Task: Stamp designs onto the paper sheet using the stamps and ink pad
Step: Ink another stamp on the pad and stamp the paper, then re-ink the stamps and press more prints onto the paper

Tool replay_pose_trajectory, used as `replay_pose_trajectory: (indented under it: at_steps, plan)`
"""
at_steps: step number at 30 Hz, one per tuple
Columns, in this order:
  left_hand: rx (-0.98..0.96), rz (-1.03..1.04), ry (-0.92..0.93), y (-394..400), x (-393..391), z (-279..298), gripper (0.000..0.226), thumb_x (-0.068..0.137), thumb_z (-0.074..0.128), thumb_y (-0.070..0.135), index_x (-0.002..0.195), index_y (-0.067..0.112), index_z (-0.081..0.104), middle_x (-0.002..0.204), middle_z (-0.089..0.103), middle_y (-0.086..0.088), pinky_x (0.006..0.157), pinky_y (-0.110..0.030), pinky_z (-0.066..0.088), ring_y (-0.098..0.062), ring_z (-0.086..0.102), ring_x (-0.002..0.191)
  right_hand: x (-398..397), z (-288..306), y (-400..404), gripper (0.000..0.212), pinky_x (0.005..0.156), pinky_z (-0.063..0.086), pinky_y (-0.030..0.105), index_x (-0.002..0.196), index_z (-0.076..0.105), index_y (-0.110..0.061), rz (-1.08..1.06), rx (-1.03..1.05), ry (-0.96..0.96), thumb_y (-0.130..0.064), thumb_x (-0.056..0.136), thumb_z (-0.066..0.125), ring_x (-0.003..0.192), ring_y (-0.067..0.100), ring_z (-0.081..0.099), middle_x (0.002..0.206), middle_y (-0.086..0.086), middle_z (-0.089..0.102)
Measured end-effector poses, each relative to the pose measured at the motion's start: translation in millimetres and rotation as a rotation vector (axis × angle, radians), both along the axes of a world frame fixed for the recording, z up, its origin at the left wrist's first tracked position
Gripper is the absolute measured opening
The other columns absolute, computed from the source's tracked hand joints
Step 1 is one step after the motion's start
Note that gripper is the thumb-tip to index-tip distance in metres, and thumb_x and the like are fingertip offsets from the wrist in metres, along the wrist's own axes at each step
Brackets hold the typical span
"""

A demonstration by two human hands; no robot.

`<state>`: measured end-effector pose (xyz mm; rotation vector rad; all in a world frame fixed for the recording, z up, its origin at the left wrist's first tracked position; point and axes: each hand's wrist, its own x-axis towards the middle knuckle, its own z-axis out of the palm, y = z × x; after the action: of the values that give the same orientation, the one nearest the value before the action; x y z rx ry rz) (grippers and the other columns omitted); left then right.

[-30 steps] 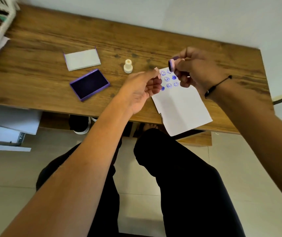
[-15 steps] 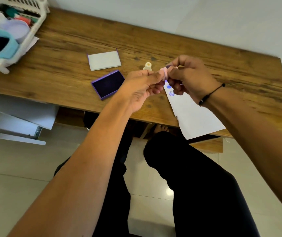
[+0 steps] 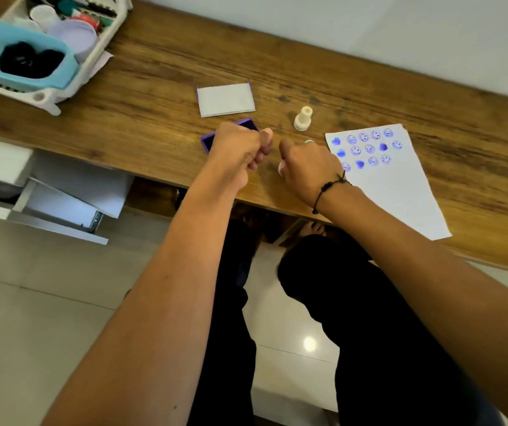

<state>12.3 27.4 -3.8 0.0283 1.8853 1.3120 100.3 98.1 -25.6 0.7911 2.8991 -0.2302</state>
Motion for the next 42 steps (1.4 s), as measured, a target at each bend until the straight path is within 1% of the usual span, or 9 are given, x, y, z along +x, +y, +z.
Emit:
replay_pose_trajectory:
  at_steps: [4, 9, 14, 17, 20, 24, 34, 39, 42]
  plan:
    - [0.016, 0.019, -0.016, 1, -4, -2, 0.023, 0.088, 0.058, 0.011, 0.065, 0.006, 0.057, 0.059, 0.054, -0.004, 0.04, -0.018, 0.031, -0.01, 0.043, 0.047, 1, 6, 0, 0.028, 0.061, 0.034, 0.033, 0.114, 0.048, -0.006, 0.005, -0.015, -0.029, -0.022, 0.09, 0.047, 0.099, 0.041, 0.059, 0.106, 0.023, 0.062]
    - [0.038, 0.037, -0.028, 2, -8, -3, 0.023, 0.09, 0.056, 0.013, 0.068, 0.007, 0.057, 0.061, 0.054, -0.004, 0.043, -0.019, 0.032, -0.01, 0.042, 0.048, -18, 33, 38, 0.028, 0.074, 0.046, 0.038, 0.101, 0.061, -0.009, -0.168, 0.023, 0.218, -0.03, 0.087, 0.05, 0.102, 0.04, 0.059, 0.108, 0.02, 0.066]
    - [0.066, 0.068, -0.049, 2, -10, -3, 0.023, 0.09, 0.055, 0.013, 0.068, 0.007, 0.057, 0.061, 0.054, -0.004, 0.044, -0.019, 0.034, -0.011, 0.042, 0.047, -51, 19, 70, 0.04, 0.073, 0.041, 0.033, 0.108, 0.062, -0.004, -0.185, 0.013, -0.085, -0.037, 0.089, 0.052, 0.107, 0.036, 0.057, 0.114, 0.02, 0.063]
    - [0.096, 0.094, -0.07, 0, -14, -3, 0.017, 0.09, 0.055, 0.011, 0.075, 0.006, 0.06, 0.062, 0.055, -0.004, 0.043, -0.017, 0.038, -0.01, 0.045, 0.048, -57, 11, 69, 0.031, 0.063, 0.035, 0.027, 0.104, 0.064, -0.004, -0.182, -0.064, -0.024, -0.029, 0.091, 0.051, 0.105, 0.033, 0.058, 0.112, 0.017, 0.065]
    - [0.168, 0.166, -0.136, -2, -17, 1, 0.01, 0.088, 0.057, 0.006, 0.097, 0.002, 0.062, 0.066, 0.056, -0.007, 0.048, -0.017, 0.046, -0.011, 0.05, 0.053, -55, 22, 63, 0.018, 0.058, 0.04, 0.028, 0.086, 0.065, -0.009, -0.276, -0.45, 0.292, -0.024, 0.088, 0.056, 0.072, 0.02, 0.063, 0.078, 0.008, 0.072]
    - [0.328, 0.196, -0.247, -11, -19, 5, 0.013, 0.09, 0.056, 0.006, 0.078, 0.005, 0.057, 0.068, 0.055, -0.009, 0.047, -0.014, 0.051, -0.014, 0.053, 0.059, -54, 35, 38, 0.022, 0.035, 0.039, 0.016, 0.066, 0.056, -0.019, -0.284, -0.869, 0.416, -0.016, 0.087, 0.059, 0.032, 0.001, 0.048, 0.037, -0.009, 0.059]
    - [0.402, 0.299, -0.282, -34, -38, 7, 0.017, 0.087, 0.058, 0.004, 0.07, 0.001, 0.057, 0.067, 0.055, -0.01, 0.043, -0.014, 0.049, -0.015, 0.052, 0.058, -70, 30, 8, 0.026, 0.037, 0.035, 0.018, 0.064, 0.057, -0.018, -0.291, -1.041, 0.531, -0.008, 0.088, 0.056, 0.035, 0.006, 0.046, 0.045, -0.002, 0.057]
    - [0.383, 0.381, -0.272, -45, -51, 1, 0.021, 0.088, 0.055, 0.004, 0.067, 0.001, 0.056, 0.048, 0.057, -0.007, 0.04, -0.015, 0.048, -0.009, 0.053, 0.037, -83, 26, -10, 0.026, 0.036, 0.033, 0.019, 0.066, 0.056, -0.019, -0.287, -1.017, 0.605, -0.006, 0.088, 0.054, 0.035, 0.004, 0.043, 0.055, 0.004, 0.054]
    - [0.412, 0.324, -0.284, -51, -55, 1, 0.02, 0.091, 0.057, 0.014, 0.074, 0.003, 0.057, 0.066, 0.055, -0.008, 0.049, -0.017, 0.052, -0.014, 0.055, 0.057, -91, 28, -13, 0.025, 0.037, 0.033, 0.018, 0.064, 0.054, -0.021, -0.258, -0.866, 0.568, -0.009, 0.085, 0.057, 0.031, 0.0, 0.043, 0.053, 0.0, 0.055]
